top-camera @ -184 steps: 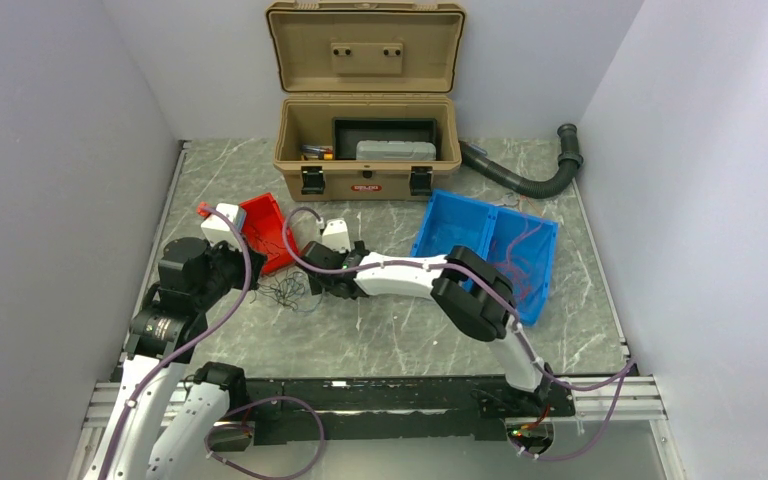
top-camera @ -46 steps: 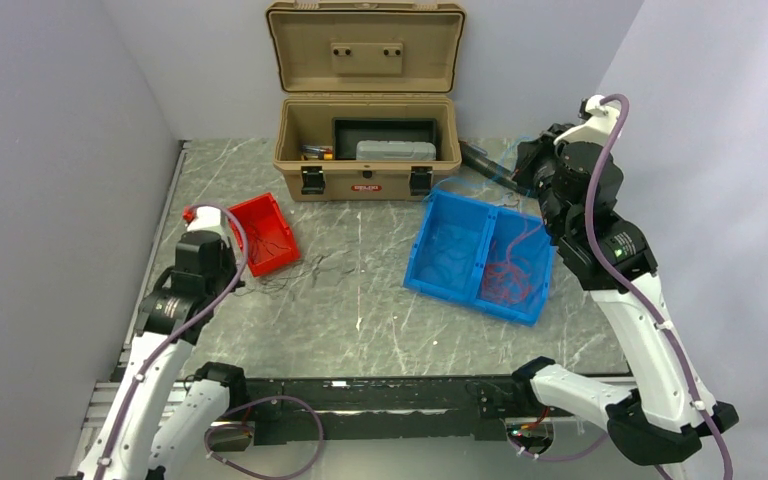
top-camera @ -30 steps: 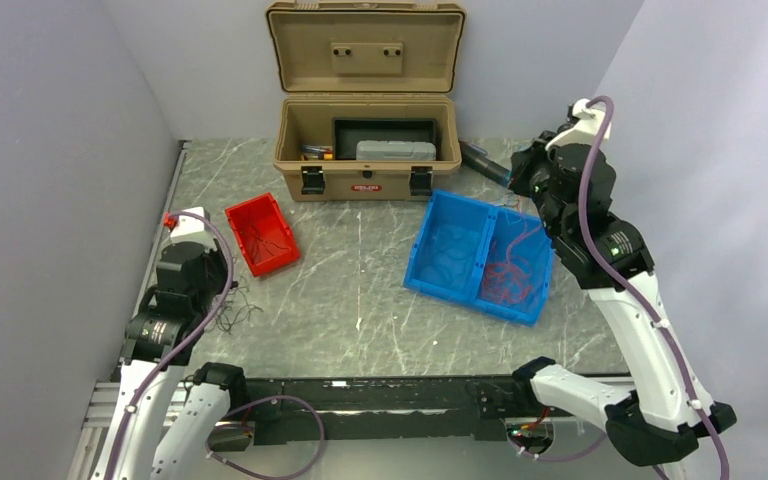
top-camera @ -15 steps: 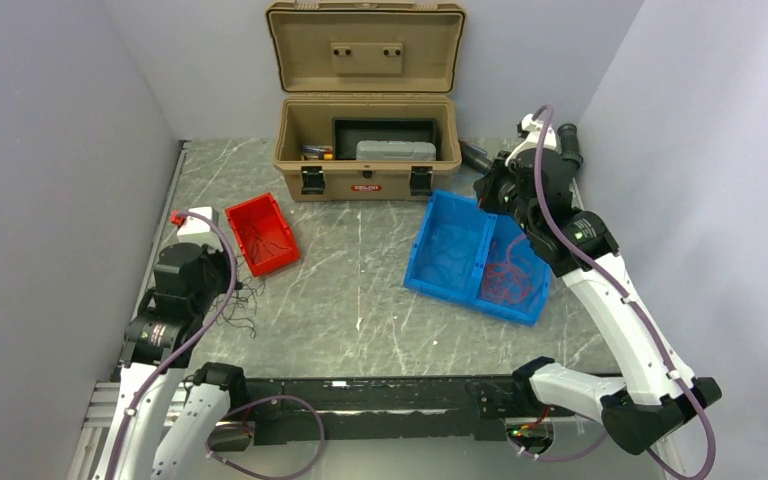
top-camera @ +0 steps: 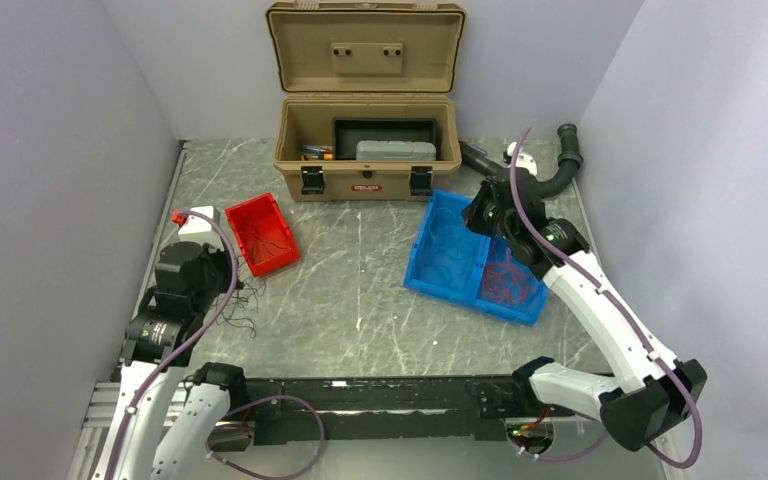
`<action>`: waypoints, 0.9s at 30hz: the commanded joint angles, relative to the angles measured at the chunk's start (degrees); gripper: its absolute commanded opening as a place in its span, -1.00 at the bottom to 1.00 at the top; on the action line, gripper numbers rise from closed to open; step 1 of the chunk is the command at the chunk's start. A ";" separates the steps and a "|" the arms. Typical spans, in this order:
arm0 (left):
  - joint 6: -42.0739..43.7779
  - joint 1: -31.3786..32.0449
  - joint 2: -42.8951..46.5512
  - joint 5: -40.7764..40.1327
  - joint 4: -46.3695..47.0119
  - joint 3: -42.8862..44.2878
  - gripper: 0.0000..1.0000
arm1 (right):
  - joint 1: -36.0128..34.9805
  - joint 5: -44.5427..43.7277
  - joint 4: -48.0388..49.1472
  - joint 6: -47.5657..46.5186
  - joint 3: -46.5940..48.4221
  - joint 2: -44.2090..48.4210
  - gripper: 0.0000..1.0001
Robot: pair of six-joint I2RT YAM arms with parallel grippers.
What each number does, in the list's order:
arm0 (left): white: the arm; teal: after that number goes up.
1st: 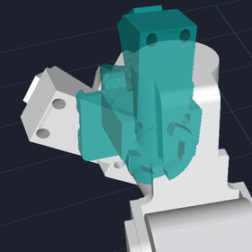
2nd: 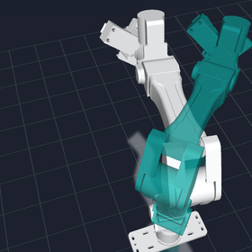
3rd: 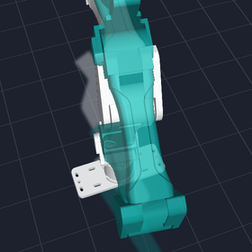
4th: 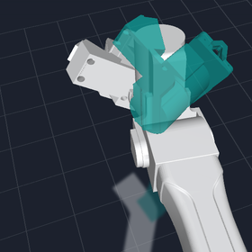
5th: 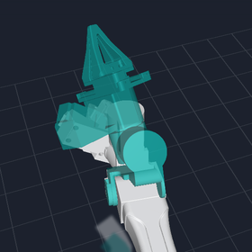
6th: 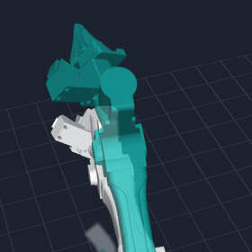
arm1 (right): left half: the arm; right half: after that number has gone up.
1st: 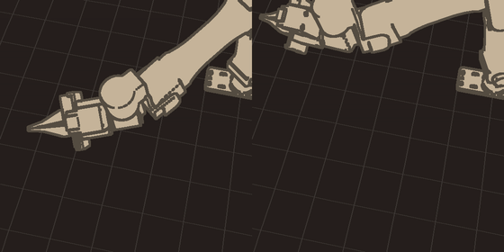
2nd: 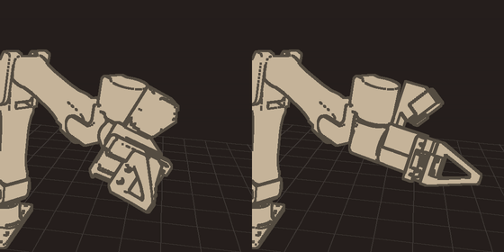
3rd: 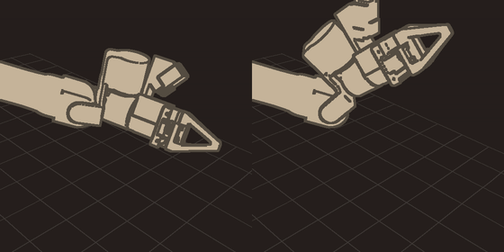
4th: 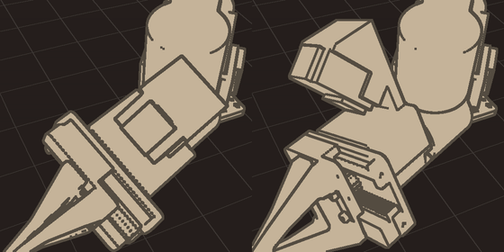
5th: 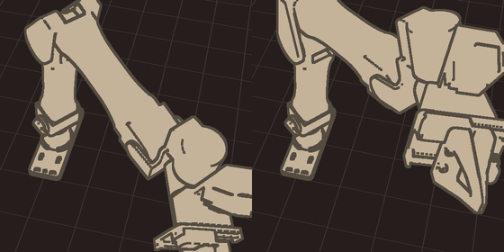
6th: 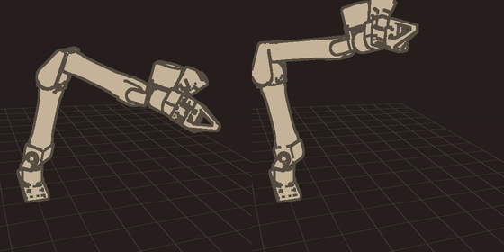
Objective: Untangle the cables
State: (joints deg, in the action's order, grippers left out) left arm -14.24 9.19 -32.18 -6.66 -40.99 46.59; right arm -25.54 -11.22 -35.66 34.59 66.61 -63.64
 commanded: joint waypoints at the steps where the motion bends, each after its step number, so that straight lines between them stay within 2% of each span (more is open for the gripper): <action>1: 0.78 -0.23 0.54 0.89 1.97 -0.10 -1.00 | 0.14 0.40 4.82 3.31 -1.70 -2.24 -1.00; 6: 1.00 -0.23 0.45 1.65 1.90 -0.01 -1.00 | 0.11 -4.43 6.65 2.08 -1.10 -5.88 -1.00; 7: 1.04 -0.23 0.39 1.95 2.03 -0.07 -1.00 | 0.11 -6.09 6.03 2.07 -0.38 -6.82 -0.91; 8: 1.19 -0.23 0.50 2.32 2.16 -0.09 -1.00 | 0.13 -8.23 4.60 2.62 0.89 -7.92 -0.50; 9: 1.31 -0.23 0.46 2.77 2.29 -0.09 -1.00 | 0.14 -10.00 2.77 3.07 2.16 -8.90 0.18; 10: 1.47 -0.23 0.61 3.27 2.38 -0.16 -1.00 | 0.14 -10.05 2.06 2.34 3.18 -9.62 0.67; 11: 1.71 -0.23 0.69 3.92 2.55 -0.27 -1.00 | 0.14 -9.61 1.66 1.47 3.81 -9.96 0.87; 13: 2.20 -0.23 0.84 5.55 3.19 -0.34 -1.00 | 0.05 -7.32 3.01 -0.96 3.40 -9.25 0.96; 15: 3.10 -0.23 0.99 8.19 4.14 -0.43 -1.00 | 0.04 -0.42 7.03 -6.30 1.21 -6.79 0.96; 20: 5.78 -0.18 1.19 26.89 9.25 -1.93 -1.00 | -0.98 20.09 17.69 -13.53 -5.09 -2.22 0.93; 27: 3.02 0.62 -3.81 49.90 14.75 -0.15 -1.00 | -5.82 33.52 26.44 -17.76 -9.68 0.25 0.87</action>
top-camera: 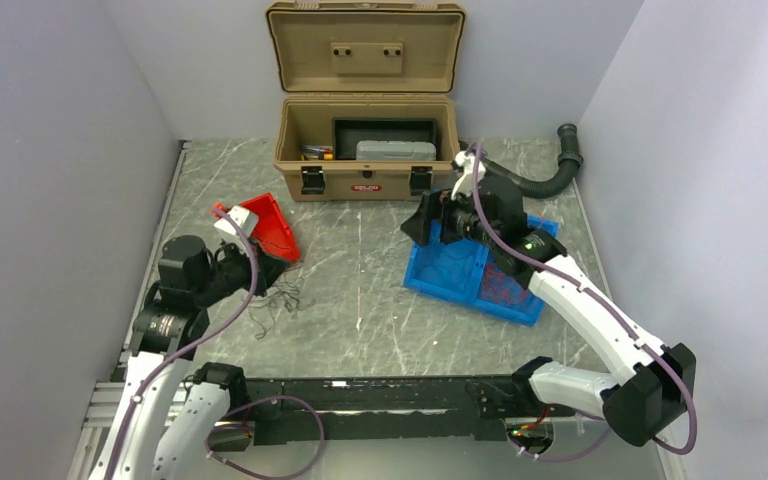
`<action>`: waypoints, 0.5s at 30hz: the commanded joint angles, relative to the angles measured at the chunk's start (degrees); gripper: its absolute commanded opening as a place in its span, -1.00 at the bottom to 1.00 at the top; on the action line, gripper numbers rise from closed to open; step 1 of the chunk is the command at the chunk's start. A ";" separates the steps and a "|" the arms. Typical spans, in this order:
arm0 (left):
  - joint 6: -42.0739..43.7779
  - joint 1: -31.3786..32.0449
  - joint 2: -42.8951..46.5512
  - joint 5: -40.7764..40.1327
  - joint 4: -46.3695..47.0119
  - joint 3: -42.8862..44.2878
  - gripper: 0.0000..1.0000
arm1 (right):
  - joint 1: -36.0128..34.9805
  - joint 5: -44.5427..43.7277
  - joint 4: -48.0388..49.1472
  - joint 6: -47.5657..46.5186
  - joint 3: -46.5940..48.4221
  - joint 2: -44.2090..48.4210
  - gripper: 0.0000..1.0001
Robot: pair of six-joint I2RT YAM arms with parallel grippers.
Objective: Untangle the cables
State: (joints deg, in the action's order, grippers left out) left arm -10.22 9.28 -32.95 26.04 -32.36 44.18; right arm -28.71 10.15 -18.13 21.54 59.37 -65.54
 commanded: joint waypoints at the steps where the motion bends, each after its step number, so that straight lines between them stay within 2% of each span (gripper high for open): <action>1: -1.59 0.93 -4.37 19.31 6.01 3.79 -1.00 | -3.78 13.79 9.99 -5.21 -3.12 2.51 0.86; 5: -3.83 3.82 -7.70 23.03 6.57 8.67 -1.00 | -10.52 16.40 12.34 -8.08 -4.66 2.37 0.83; 9: -5.25 7.18 -9.91 26.56 8.07 11.64 -1.00 | -17.53 13.19 15.57 -10.52 -7.35 1.52 0.81; 12: -4.45 9.88 -11.94 28.46 6.75 14.31 -1.00 | -19.23 10.95 21.15 -10.27 -10.90 2.02 0.79; 15: -2.82 12.59 -13.19 26.82 3.61 17.18 -1.00 | -19.52 10.72 25.03 -10.07 -13.86 2.31 0.74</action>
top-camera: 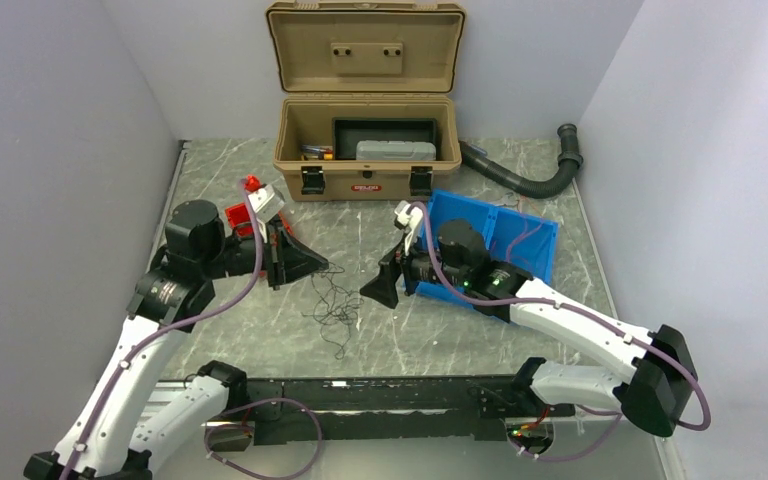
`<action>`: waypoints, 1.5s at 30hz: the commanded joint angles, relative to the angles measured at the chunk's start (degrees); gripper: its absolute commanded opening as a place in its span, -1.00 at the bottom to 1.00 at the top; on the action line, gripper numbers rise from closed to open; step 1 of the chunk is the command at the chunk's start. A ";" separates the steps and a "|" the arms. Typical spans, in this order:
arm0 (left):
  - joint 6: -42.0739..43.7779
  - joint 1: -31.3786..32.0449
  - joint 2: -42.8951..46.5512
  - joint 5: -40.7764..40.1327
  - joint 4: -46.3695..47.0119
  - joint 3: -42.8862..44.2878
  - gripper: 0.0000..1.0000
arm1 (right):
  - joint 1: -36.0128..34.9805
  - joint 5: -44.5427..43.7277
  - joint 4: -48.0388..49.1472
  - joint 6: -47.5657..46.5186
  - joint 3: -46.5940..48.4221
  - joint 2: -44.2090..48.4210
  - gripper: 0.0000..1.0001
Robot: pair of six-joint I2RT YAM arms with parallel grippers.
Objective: Untangle the cables
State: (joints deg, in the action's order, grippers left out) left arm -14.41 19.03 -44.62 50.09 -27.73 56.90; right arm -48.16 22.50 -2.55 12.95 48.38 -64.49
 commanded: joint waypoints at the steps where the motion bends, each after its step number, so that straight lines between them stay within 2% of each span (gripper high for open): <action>1: 1.50 3.17 -1.72 2.59 -1.44 5.15 -1.00 | -0.10 -1.82 10.44 -1.51 -3.55 1.21 0.73; 6: 0.74 3.82 -1.97 2.74 -1.09 6.96 -1.00 | -0.59 -1.73 13.76 -2.34 -5.78 0.20 0.59; 9: 0.72 3.89 -2.11 2.29 -1.40 7.97 -1.00 | -1.20 1.42 16.19 -3.08 -6.83 -0.38 0.56; 16: 0.87 4.00 -2.57 1.70 -1.81 8.21 -1.00 | -2.86 9.91 17.99 -4.00 -7.45 -0.89 0.61; 25: 0.69 4.08 -2.57 1.57 -1.96 8.65 -1.00 | -4.82 3.17 16.88 -5.56 -6.09 -4.28 0.47; 27: 0.64 4.09 -2.58 1.47 -2.10 8.81 -1.00 | -5.04 2.38 17.11 -5.52 -5.53 -5.15 0.30; 29: 0.89 4.09 -2.50 0.80 -2.62 9.08 -1.00 | -5.10 1.94 17.50 -5.12 -5.24 -5.74 -0.03; 31: 1.33 4.09 -2.11 -0.47 -3.17 9.27 -1.00 | -5.10 0.16 18.11 -4.42 -5.43 -5.68 -0.51; 33: 1.57 4.09 -1.71 -2.86 -3.88 9.29 -1.00 | -5.10 -2.49 18.01 -3.93 -5.98 -5.00 -0.86; 34: 1.62 4.09 -1.56 -5.21 -4.45 9.30 -1.00 | -5.11 -3.98 17.71 -3.76 -6.26 -4.48 -0.97; 41: 1.87 4.00 -2.51 -24.06 -11.00 10.19 -1.00 | -5.00 -12.65 16.08 -2.03 -8.91 1.29 -1.00; 45: -0.12 3.64 -4.11 -39.30 -16.10 11.28 -1.00 | -5.01 -20.95 15.22 -0.43 -10.39 4.68 -1.00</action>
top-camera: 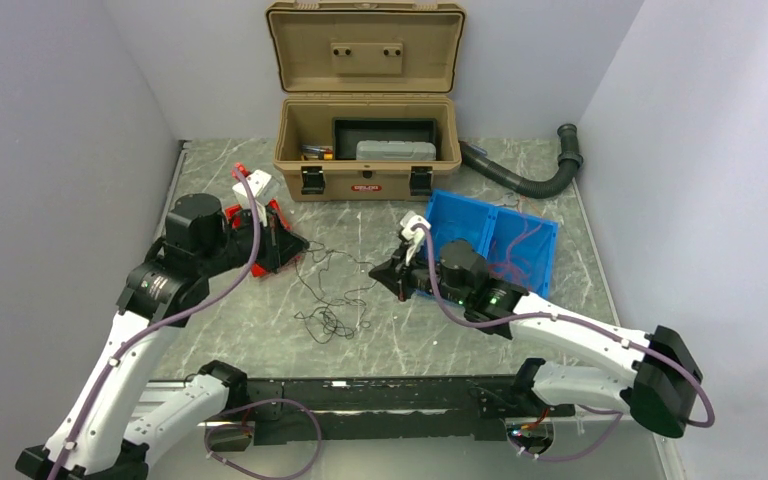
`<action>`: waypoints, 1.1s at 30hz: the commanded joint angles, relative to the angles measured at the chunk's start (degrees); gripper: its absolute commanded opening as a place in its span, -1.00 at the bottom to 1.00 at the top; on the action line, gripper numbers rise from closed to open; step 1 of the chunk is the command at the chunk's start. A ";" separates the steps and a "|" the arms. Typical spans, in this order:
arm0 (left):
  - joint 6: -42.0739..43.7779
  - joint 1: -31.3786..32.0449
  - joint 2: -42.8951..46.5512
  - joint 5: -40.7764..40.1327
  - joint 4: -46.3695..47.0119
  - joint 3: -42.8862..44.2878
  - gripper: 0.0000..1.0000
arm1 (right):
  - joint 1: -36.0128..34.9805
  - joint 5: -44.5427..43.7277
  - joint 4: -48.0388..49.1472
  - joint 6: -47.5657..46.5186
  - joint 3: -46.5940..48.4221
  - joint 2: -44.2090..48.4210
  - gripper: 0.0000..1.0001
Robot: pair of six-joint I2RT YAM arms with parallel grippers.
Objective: Untangle the cables
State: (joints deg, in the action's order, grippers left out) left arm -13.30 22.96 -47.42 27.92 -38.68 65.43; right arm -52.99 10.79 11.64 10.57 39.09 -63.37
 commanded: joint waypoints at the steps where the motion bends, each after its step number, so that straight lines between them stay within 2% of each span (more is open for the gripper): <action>1: -1.42 -0.48 -1.31 -18.53 -5.27 2.62 -1.00 | -0.18 -10.49 0.55 2.07 -1.20 3.94 -1.00; 7: -3.27 -2.78 -0.73 -27.70 -7.30 2.64 -1.00 | -0.10 -18.57 -2.60 3.49 -0.86 4.94 -1.00; 8: -2.98 -3.64 -0.68 -27.56 -7.22 2.60 -1.00 | -0.09 -17.82 -2.47 3.26 -1.01 5.14 -0.84; 10: -2.38 -4.97 -0.30 -23.20 -5.27 1.81 -1.00 | -0.15 -12.54 -1.46 1.93 -0.89 5.04 -0.27; 11: -2.54 -5.33 -0.16 -21.12 -4.21 1.38 -1.00 | -0.10 -9.91 -1.03 1.70 -0.46 4.66 0.09; 12: -2.76 -5.52 -0.32 -21.34 -3.80 1.26 -1.00 | -0.11 -8.41 -1.10 1.61 0.21 4.16 0.35; 13: -2.86 -5.78 -0.90 -22.63 -4.28 1.75 -1.00 | -0.14 -7.86 -1.47 1.44 1.15 3.64 0.48; 18: -1.38 -9.31 -4.02 -24.27 -5.91 5.26 -1.00 | -0.09 -7.77 -2.02 0.65 2.64 3.78 0.53; 24: 0.74 -11.64 -7.90 -30.48 -7.37 9.79 -1.00 | -0.30 -4.56 -6.88 0.63 5.06 0.89 0.51; 33: 3.23 -14.85 -14.69 -33.50 -4.36 13.98 -1.00 | -0.25 -4.03 -8.21 1.06 4.28 2.93 0.51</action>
State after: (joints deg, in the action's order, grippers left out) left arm -12.29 9.23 -59.02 -2.61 -45.67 76.18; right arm -52.99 5.74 3.62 11.77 41.85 -62.43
